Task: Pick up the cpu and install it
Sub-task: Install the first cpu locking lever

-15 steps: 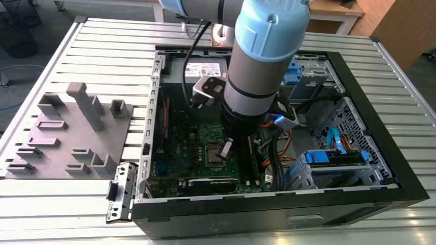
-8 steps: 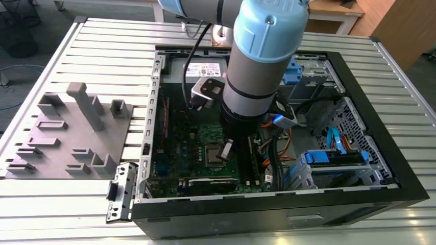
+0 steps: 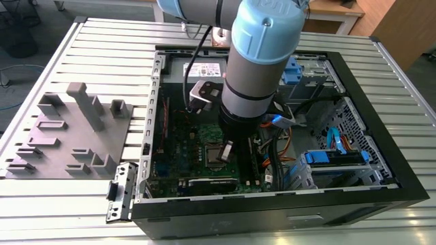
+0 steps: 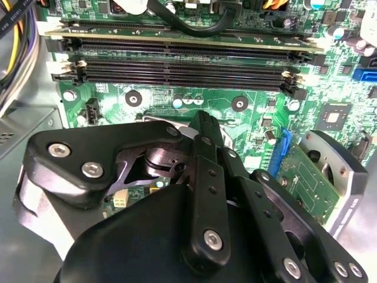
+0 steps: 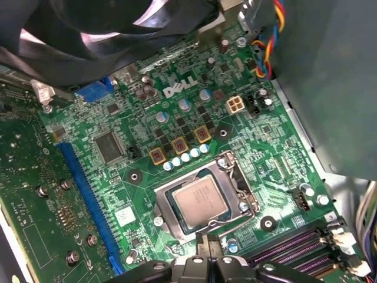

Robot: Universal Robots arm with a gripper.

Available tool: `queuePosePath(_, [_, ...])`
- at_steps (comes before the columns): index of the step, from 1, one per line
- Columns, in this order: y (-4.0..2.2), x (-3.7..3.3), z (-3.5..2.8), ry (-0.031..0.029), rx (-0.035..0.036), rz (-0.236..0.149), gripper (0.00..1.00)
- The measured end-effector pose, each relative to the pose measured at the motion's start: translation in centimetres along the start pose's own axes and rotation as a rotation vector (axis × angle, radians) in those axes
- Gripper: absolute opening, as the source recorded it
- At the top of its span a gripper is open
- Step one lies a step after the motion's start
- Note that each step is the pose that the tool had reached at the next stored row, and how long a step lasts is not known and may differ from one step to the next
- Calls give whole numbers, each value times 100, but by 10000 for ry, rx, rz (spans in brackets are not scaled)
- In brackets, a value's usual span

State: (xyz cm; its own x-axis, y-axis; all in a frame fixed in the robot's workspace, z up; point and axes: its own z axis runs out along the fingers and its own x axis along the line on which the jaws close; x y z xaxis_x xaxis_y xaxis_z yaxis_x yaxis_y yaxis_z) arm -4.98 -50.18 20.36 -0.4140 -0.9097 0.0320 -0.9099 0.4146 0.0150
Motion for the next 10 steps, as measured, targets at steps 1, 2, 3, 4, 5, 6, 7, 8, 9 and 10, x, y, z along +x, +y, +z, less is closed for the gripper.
queuePosePath(1, [2, 1, 4, 17, 9, -49, 11])
queuePosePath(2, [4, 1, 8, 34, 18, -98, 11])
queuePosePath(3, [5, 2, 12, 52, 28, -152, 11])
queuePosePath(4, [6, 3, 16, 67, 36, -200, 11])
queuePosePath(5, [7, 3, 19, 83, 43, -247, 11])
queuePosePath(6, [7, 3, 23, 97, 51, -295, 11])
queuePosePath(7, [7, 3, 28, 110, 58, -342, 11])
queuePosePath(8, [8, 3, 32, 120, 64, -385, 11])
queuePosePath(9, [8, 3, 36, 130, 70, -434, 11])
queuePosePath(10, [8, 3, 40, 135, 74, -475, 11])
